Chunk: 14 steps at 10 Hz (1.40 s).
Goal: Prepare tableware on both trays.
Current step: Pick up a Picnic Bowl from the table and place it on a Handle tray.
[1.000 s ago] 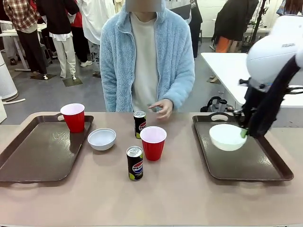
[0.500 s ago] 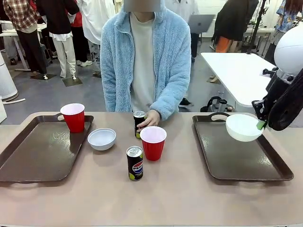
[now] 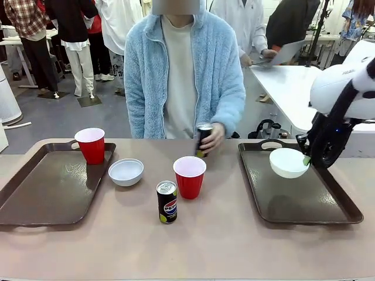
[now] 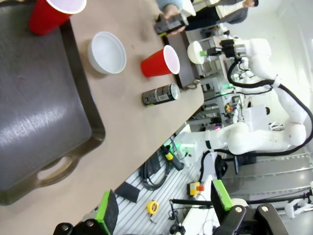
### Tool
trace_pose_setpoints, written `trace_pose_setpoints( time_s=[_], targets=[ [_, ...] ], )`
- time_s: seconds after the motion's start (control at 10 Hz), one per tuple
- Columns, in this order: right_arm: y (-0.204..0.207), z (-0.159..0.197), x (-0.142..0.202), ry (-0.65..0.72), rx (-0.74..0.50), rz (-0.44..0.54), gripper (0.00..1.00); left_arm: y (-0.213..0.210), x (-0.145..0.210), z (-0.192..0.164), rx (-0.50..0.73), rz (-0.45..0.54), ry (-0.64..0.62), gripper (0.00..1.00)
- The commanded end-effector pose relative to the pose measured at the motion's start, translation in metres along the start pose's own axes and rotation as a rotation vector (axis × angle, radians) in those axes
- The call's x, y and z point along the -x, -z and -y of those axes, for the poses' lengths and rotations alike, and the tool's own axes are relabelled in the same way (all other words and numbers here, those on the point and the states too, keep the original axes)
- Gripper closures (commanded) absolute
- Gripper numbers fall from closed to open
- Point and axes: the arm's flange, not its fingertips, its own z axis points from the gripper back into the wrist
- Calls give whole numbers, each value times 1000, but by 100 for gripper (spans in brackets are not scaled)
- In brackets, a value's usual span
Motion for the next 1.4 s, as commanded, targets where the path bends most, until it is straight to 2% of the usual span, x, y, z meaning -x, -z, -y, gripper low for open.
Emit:
trace_pose_setpoints(
  time_s=[0.0, 0.1, 0.2, 0.3, 0.4, 0.5, 0.6, 0.7, 0.8, 1.1, 1.3],
  targets=[
    [6, 0, -21, 45, 44, -15, 100, -1, 0, 1, 7, 1, 7, 0],
    [13, 1, -22, 58, 57, -38, 100, -1, 0, 1, 7, 1, 7, 0],
    [-3, -3, 11, 69, 92, -101, 100, -1, 0, 1, 7, 1, 7, 0],
    [-42, -9, 99, -60, 153, -278, 100, -1, 0, 1, 7, 1, 7, 0],
    [-74, -5, 161, -149, 192, -195, 100, -1, 0, 1, 7, 1, 7, 0],
    [-78, -4, 168, -91, 192, -199, 100, -1, 0, 1, 7, 1, 7, 0],
    [-77, 1, 159, -56, 184, -209, 100, -1, 0, 1, 7, 1, 7, 0],
    [-74, 0, 153, -62, 165, -211, 100, -1, 0, 1, 7, 1, 7, 0],
    [-67, -5, 161, -65, 153, -234, 100, -1, 0, 1, 7, 1, 7, 0],
    [-62, -14, 142, -42, 114, -220, 100, -1, 0, 1, 7, 1, 7, 0],
    [-48, -18, 85, 57, 45, -141, 100, -1, 0, 1, 7, 1, 7, 0]
  ],
)
